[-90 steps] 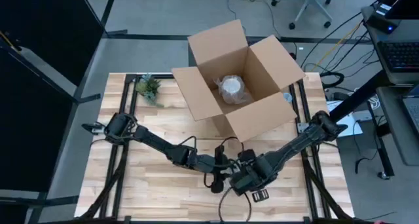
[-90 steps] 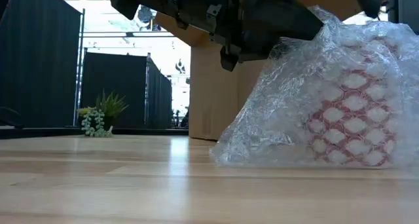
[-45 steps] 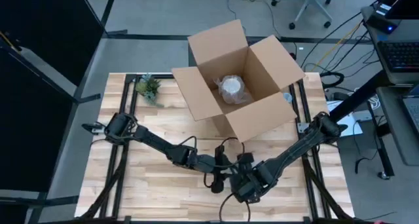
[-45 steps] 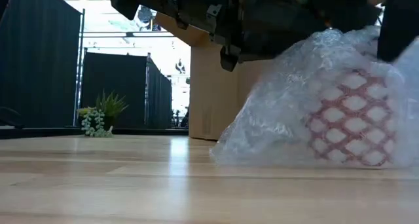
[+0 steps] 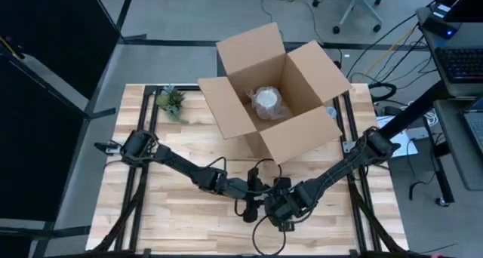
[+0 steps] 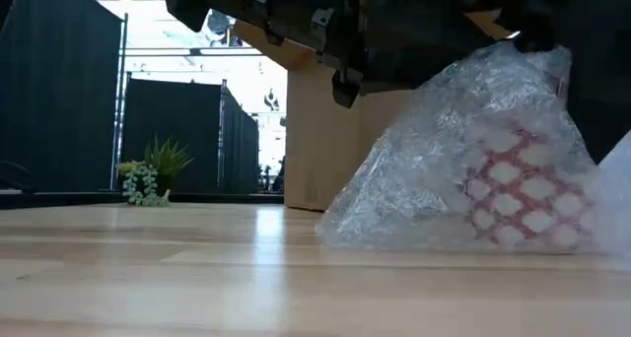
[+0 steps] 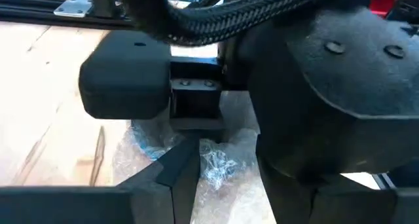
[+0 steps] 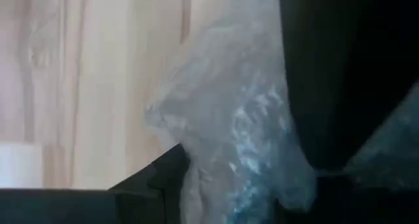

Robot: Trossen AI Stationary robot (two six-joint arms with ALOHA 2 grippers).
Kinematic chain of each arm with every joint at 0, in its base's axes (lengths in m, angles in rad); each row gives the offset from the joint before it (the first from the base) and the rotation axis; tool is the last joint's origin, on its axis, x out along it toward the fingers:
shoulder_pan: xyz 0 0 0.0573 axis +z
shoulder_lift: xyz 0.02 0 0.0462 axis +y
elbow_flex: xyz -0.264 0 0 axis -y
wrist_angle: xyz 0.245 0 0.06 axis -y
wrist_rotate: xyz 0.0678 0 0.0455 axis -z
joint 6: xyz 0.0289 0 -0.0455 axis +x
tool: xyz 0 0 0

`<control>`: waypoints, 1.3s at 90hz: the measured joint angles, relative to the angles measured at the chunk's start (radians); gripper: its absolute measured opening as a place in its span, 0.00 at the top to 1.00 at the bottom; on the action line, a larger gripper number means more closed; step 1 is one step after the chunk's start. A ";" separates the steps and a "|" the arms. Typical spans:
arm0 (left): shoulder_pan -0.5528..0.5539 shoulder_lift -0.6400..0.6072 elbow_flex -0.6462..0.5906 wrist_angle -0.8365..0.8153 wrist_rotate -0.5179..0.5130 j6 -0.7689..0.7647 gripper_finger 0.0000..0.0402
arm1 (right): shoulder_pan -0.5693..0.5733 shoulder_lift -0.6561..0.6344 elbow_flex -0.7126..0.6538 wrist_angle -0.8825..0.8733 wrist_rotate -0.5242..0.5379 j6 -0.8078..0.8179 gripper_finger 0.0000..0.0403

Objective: Wrap mug
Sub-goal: Wrap the red mug with the bubble wrap

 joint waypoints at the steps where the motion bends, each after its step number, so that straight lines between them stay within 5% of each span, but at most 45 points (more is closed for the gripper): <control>1: 0.000 0.000 0.000 0.000 0.001 -0.001 0.65 | 0.000 -0.002 0.006 -0.010 -0.004 0.000 0.57; 32: 0.000 0.000 0.001 0.001 0.012 -0.003 0.65 | 0.065 -0.240 0.116 -0.238 -0.003 0.094 0.57; 41: 0.000 0.000 0.001 0.001 0.013 0.000 0.65 | 0.124 -0.277 0.114 -0.364 0.070 0.187 0.57; 64: 0.000 0.000 0.001 0.001 0.014 0.000 0.65 | 0.225 -0.263 -0.100 -0.419 0.114 0.328 0.57; 74: 0.000 0.000 0.001 0.001 0.014 0.001 0.65 | 0.217 -0.262 -0.193 -0.378 0.213 0.357 0.57; 85: 0.000 0.000 0.001 0.001 0.014 0.001 0.65 | 0.202 -0.274 -0.167 -0.266 0.295 0.224 0.59; 117: 0.004 0.000 0.001 0.000 0.015 0.001 0.65 | 0.150 -0.266 -0.127 -0.012 0.283 -0.078 0.63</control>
